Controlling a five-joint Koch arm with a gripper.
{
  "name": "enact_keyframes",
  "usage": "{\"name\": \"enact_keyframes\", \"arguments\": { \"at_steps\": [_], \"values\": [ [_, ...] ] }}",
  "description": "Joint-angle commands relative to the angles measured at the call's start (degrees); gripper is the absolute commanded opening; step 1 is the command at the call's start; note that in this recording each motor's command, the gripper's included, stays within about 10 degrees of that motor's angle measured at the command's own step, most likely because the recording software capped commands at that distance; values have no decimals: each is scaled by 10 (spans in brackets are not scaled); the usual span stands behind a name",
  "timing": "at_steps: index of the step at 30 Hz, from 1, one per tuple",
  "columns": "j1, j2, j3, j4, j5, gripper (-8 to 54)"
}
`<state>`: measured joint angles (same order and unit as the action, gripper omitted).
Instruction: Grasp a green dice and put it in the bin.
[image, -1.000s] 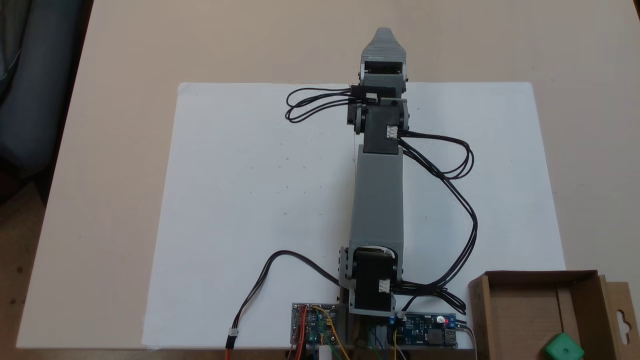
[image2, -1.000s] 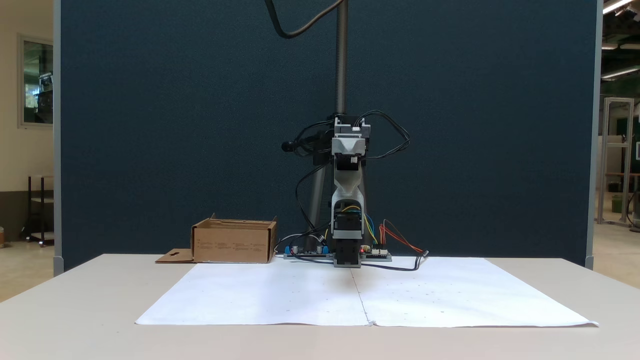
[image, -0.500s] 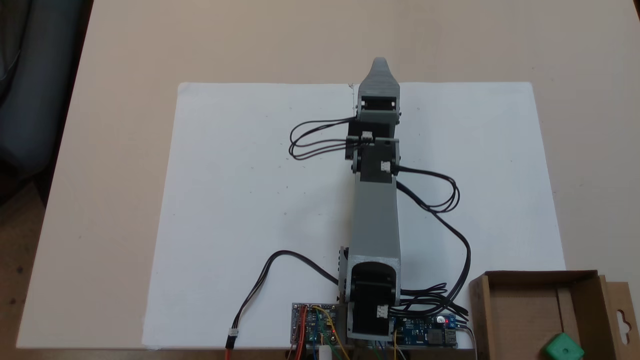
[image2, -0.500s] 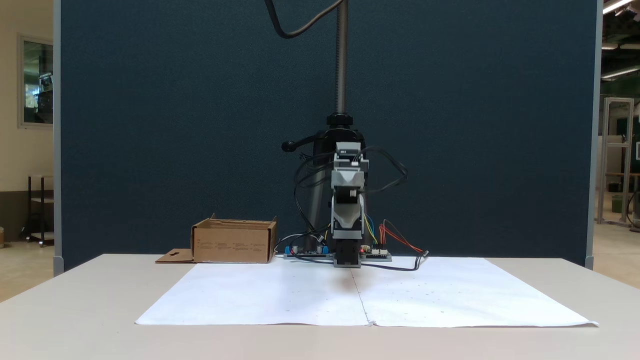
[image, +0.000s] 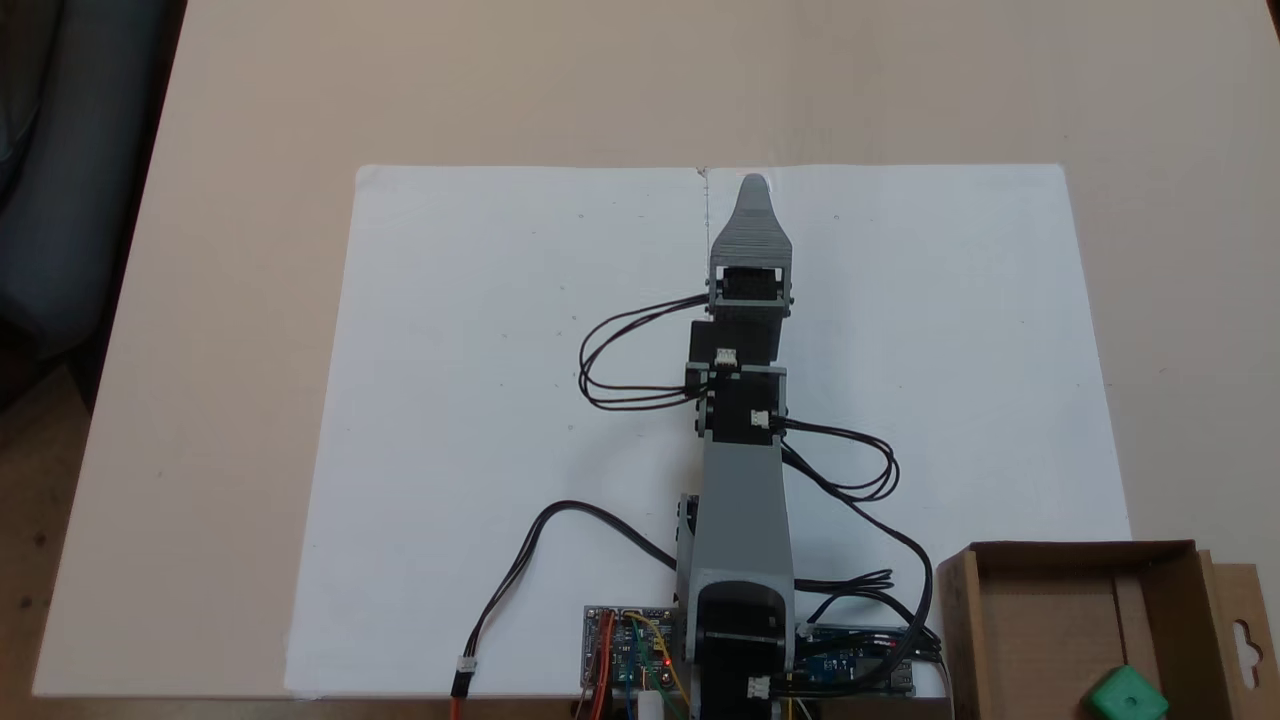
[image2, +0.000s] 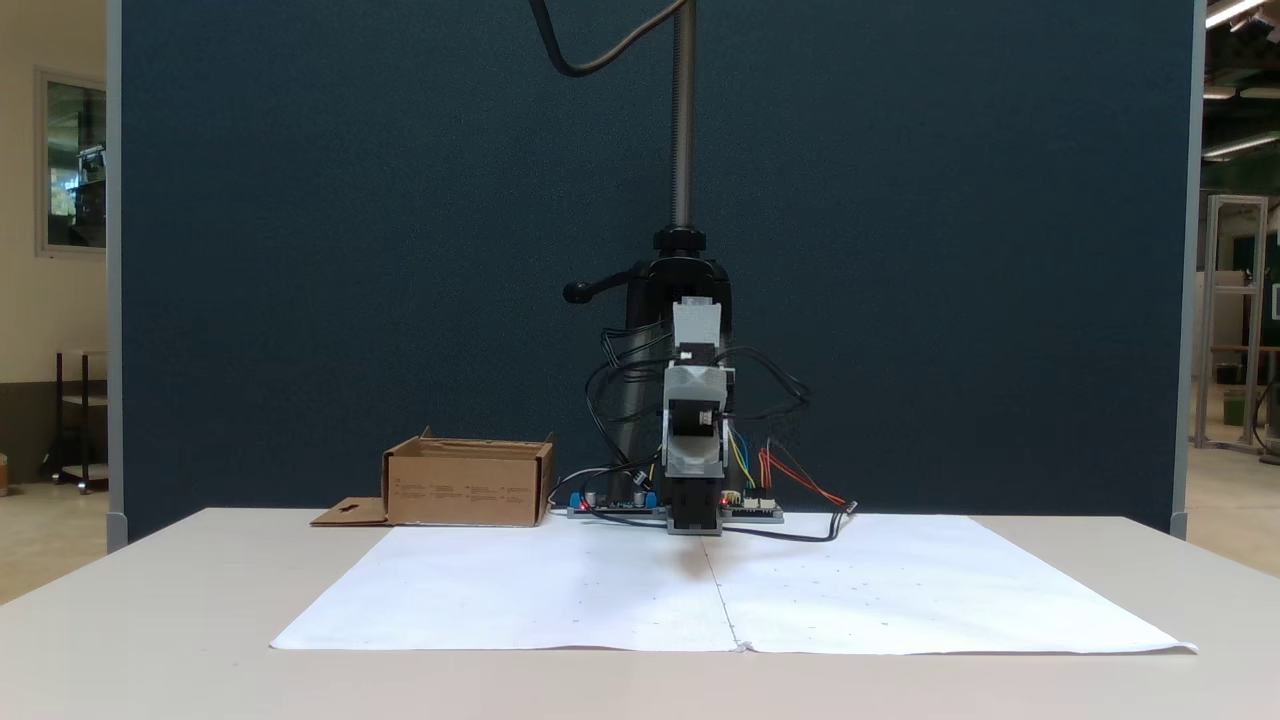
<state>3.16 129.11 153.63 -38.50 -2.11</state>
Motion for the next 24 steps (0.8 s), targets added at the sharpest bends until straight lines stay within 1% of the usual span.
{"name": "enact_keyframes", "arguments": {
  "at_steps": [1,10,17,20,24],
  "values": [
    [2,59,10,-96,4,422],
    [2,69,157,-258,4,424],
    [2,69,219,-378,0,425],
    [-4,69,240,-432,-1,439],
    [-7,69,258,-496,-1,441]
  ]
}}
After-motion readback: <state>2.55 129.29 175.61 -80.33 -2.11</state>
